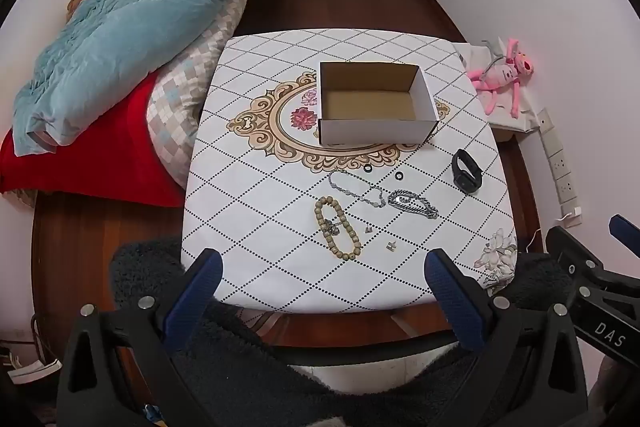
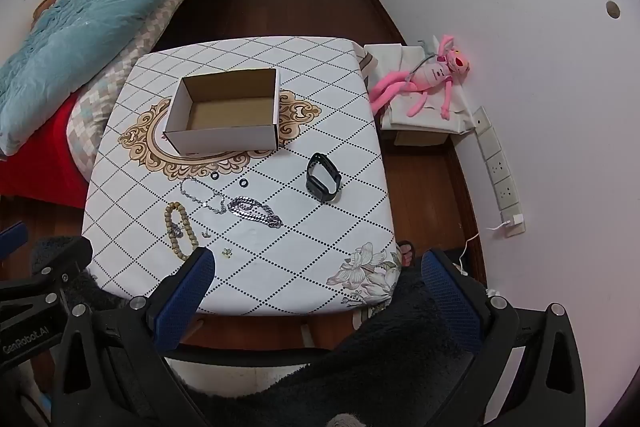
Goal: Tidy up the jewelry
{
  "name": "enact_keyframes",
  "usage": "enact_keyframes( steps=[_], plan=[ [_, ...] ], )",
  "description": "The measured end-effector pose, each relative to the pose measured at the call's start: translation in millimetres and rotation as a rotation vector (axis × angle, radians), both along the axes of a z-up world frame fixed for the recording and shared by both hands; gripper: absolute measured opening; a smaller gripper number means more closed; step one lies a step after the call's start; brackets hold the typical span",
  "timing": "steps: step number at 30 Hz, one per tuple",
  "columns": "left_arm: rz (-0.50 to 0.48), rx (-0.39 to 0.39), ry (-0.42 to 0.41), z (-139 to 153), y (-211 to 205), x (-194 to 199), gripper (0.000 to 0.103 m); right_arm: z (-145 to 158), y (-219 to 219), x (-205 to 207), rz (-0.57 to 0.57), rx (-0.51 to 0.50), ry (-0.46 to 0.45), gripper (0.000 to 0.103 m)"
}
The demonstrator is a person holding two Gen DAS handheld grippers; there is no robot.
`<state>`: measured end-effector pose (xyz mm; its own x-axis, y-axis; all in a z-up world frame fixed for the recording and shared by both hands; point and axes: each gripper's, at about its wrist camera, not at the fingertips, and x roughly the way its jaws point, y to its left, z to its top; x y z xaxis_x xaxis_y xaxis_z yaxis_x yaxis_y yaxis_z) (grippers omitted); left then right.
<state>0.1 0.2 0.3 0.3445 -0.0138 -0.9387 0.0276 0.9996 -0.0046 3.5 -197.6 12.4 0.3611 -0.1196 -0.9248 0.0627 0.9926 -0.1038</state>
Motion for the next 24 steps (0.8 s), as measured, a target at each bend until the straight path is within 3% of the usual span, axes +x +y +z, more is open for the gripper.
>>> enact_keyframes(
  steps=[24],
  plan=[
    [-0.002,0.0,-0.009,5.2,0.8,-4.5,0.103,-1.7,1.2,1.7,0.009,0.013,0.007,0.103]
  ],
)
